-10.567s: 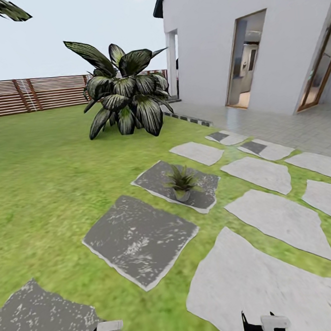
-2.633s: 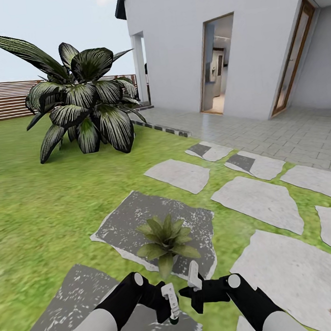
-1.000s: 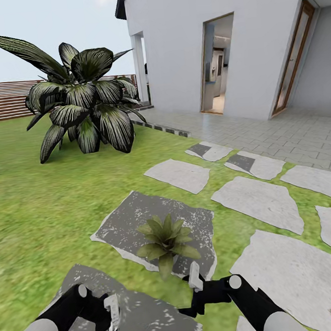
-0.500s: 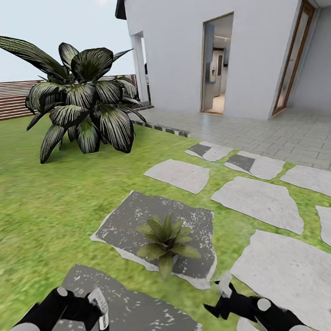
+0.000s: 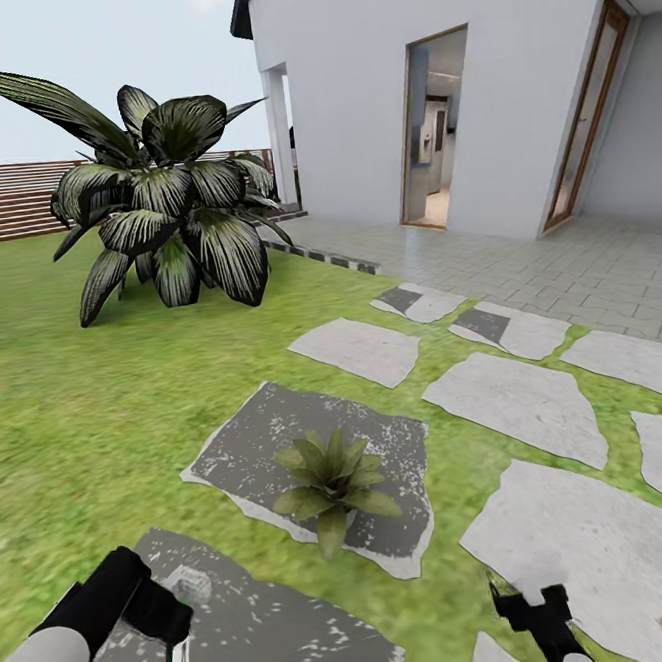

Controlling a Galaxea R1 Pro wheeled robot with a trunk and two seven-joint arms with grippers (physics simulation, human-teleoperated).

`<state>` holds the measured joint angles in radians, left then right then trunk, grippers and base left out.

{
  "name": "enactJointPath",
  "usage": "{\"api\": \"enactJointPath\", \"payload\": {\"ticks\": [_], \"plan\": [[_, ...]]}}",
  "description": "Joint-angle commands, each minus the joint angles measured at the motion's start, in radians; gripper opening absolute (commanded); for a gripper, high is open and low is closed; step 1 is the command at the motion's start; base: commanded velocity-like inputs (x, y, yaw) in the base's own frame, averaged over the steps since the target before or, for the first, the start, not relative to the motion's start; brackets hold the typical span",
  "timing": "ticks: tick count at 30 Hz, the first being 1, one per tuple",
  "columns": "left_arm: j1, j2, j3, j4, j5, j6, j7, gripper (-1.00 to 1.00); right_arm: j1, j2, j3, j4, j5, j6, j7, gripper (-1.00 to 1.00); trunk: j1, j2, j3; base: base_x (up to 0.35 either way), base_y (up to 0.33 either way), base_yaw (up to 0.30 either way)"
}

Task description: Pick up the pesticide atomizer in the garden and spray insectifuge to fully cover both potted plants in the garden.

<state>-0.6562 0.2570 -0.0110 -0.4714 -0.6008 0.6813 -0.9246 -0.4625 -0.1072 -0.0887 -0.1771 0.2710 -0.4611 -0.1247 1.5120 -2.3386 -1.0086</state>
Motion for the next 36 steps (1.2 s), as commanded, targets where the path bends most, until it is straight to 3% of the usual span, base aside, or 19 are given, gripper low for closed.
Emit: {"api": "enactJointPath", "payload": {"ticks": [1, 2, 4, 5, 6, 8, 12, 14, 17, 20, 29, 33, 36], "plan": [[-0.007, -0.001, -0.012, -0.022, -0.005, 0.031, -0.007, -1.0, 0.001, 0.002, -0.008, 0.05, -0.003, -0.004, -0.006, 1.0, 0.0, 0.0, -0.001, 0.0, 0.0, 0.0], [-0.014, -0.001, -0.027, -0.033, -0.005, 0.042, -0.007, -1.0, 0.001, 0.006, -0.008, 0.075, -0.013, -0.004, -0.008, 1.0, 0.0, 0.0, -0.001, 0.0, 0.0, 0.0], [-0.048, -0.004, -0.098, -0.048, -0.003, 0.09, -0.01, -1.0, 0.002, 0.025, -0.009, 0.109, -0.03, -0.005, -0.01, 1.0, 0.0, 0.0, -0.001, 0.0, 0.0, 0.0], [-0.072, -0.01, -0.138, -0.051, -0.002, 0.15, -0.011, -1.0, 0.002, 0.031, -0.01, 0.114, -0.033, -0.005, -0.01, 1.0, 0.0, 0.0, -0.001, 0.0, 0.0, 0.0], [-0.124, -0.026, -0.195, -0.052, 0.001, 0.253, -0.014, -1.0, 0.003, 0.032, -0.011, 0.122, -0.035, -0.005, -0.01, 1.0, 0.0, 0.0, -0.001, 0.0, 0.0, 0.0], [-0.166, -0.043, -0.222, -0.05, 0.0, 0.294, -0.035, -1.0, 0.004, 0.031, -0.012, 0.126, -0.036, -0.011, -0.011, 1.0, 0.0, 0.0, -0.001, 0.0, 0.0, 0.0], [-0.244, -0.075, -0.246, -0.04, 0.0, 0.321, -0.106, -1.0, 0.009, 0.035, -0.011, 0.135, -0.035, -0.02, -0.01, 1.0, 0.0, 0.0, -0.001, 0.0, 0.0, 0.0], [-0.266, -0.077, -0.283, -0.038, 0.001, 0.324, -0.143, -1.0, 0.012, 0.039, -0.011, 0.145, -0.035, -0.021, -0.01, 1.0, 0.0, 0.0, -0.001, 0.0, 0.0, 0.0], [-0.283, -0.074, -0.392, -0.035, 0.002, 0.326, -0.234, -1.0, 0.015, 0.041, -0.011, 0.15, -0.035, -0.022, -0.01, 1.0, 0.0, 0.0, -0.001, 0.0, 0.0, 0.0], [-0.287, -0.073, -0.473, -0.033, 0.001, 0.325, -0.278, -1.0, 0.016, 0.041, -0.011, 0.149, -0.036, -0.022, -0.01, 1.0, 0.0, 0.0, -0.001, 0.0, 0.0, -0.047], [-0.294, -0.067, -0.491, -0.036, -0.004, 0.326, -0.286, -1.0, 0.016, 0.041, -0.013, 0.148, -0.036, -0.022, -0.012, 1.0, 0.0, 0.0, -0.001, 0.0, 0.0, -0.273], [-0.295, -0.064, -0.488, -0.031, -0.059, 0.328, -0.287, -1.0, 0.016, 0.041, -0.012, 0.149, -0.036, -0.022, -0.012, 1.0, 0.0, 0.0, -0.001, 0.002, 0.0, -0.3], [-0.294, -0.064, -0.488, -0.029, -0.074, 0.328, -0.287, -1.0, 0.016, 0.041, -0.011, 0.149, -0.036, -0.022, -0.012, 1.0, 0.0, 0.0, -0.001, 0.134, 0.037, -0.27]]}}
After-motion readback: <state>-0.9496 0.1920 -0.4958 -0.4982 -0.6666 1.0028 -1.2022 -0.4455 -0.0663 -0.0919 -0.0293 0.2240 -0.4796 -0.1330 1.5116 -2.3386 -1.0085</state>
